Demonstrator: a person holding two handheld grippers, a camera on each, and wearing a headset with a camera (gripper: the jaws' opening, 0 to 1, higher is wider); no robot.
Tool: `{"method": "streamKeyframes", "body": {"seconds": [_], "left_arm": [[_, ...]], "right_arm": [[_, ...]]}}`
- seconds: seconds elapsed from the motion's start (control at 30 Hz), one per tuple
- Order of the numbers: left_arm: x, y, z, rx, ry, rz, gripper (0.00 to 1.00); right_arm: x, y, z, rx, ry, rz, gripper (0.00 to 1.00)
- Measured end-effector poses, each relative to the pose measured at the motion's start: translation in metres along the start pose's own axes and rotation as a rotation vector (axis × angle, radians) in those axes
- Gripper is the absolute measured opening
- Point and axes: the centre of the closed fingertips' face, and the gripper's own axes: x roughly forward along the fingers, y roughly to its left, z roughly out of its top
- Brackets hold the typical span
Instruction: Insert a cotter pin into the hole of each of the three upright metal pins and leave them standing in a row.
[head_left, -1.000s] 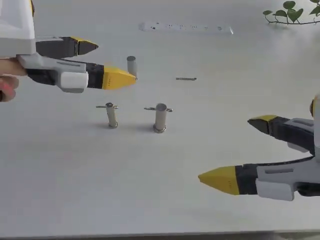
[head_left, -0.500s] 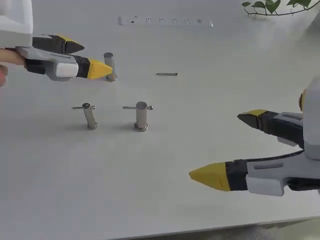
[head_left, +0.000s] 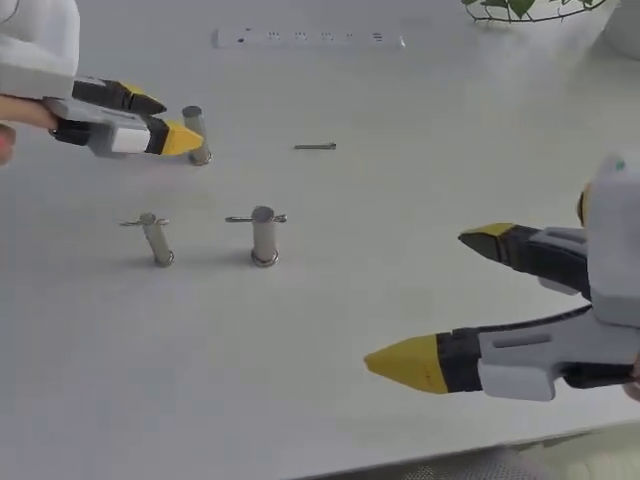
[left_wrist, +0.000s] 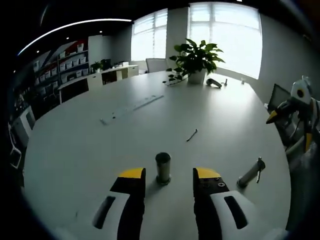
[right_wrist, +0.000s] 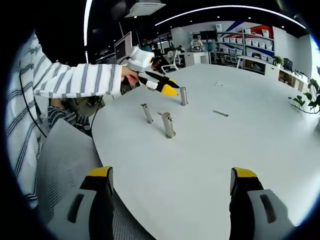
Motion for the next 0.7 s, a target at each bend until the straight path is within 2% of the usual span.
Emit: {"method": "streamKeyframes", "body": {"seconds": [0.1, 0.3, 0.43, 0.5, 0.7], "left_arm": [[0.006, 0.003, -0.006, 0.012, 0.025, -0.001, 0.34], [0.014, 0.008, -0.01, 0.002, 0.038, 0.003, 0.31], [0.019, 0.008, -0.011, -0.007, 0.038, 0.002, 0.27], [0.022, 0.007, -0.012, 0.023, 0.052, 0.01, 0.25], [0.029, 0.006, -0.01, 0.027, 0.051, 0.019, 0.19]], "right_arm": [[0.0, 0.0, -0.002, 0.009, 0.002, 0.0, 0.96], [0.002, -0.001, -0.007, 0.022, 0.014, 0.001, 0.96], [0.004, 0.0, -0.009, 0.026, 0.022, 0.006, 0.95], [0.005, 0.0, -0.009, 0.029, 0.022, 0.008, 0.95], [0.005, 0.001, -0.014, 0.034, 0.035, 0.013, 0.94]]}}
